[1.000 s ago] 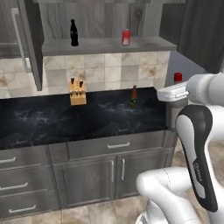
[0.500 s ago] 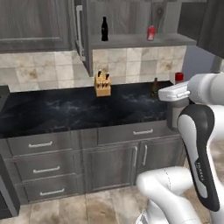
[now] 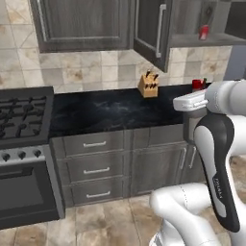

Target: Sort all alcoholic drinks to one cabinet, and non-alcoholic drinks to the other.

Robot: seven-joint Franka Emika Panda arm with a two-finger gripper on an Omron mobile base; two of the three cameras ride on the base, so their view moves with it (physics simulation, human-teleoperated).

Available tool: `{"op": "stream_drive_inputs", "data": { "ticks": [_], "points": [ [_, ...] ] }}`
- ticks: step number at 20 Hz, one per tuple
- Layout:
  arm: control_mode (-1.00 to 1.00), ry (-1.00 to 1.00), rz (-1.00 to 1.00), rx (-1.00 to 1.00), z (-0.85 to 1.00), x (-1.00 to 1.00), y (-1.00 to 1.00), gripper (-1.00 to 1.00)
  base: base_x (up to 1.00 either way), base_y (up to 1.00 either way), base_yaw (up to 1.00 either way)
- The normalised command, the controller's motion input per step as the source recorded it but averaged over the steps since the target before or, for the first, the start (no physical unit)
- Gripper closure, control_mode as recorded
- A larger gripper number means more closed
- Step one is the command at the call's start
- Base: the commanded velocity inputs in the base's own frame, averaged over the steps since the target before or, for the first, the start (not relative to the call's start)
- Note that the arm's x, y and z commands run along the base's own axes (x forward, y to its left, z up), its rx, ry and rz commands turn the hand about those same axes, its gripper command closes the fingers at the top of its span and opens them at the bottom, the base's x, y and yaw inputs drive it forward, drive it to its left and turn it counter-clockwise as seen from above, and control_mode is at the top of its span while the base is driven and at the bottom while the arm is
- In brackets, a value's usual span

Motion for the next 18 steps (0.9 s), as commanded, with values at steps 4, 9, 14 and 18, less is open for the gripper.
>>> {"op": "stream_drive_inputs", "data": {
  "ticks": [4,9,14,18],
  "points": [
    [1.0,0.0,0.0,0.0,0.0,0.0,0.0,1.0,-0.33,1.0,-0.02],
    [1.0,0.0,0.0,0.0,0.0,0.0,0.0,1.0,-0.25,1.0,-0.06],
    [1.0,0.0,0.0,0.0,0.0,0.0,0.0,1.0,-0.19,1.0,-0.09],
    [1.0,0.0,0.0,0.0,0.0,0.0,0.0,1.0,-0.18,1.0,-0.12]
  ]
}}
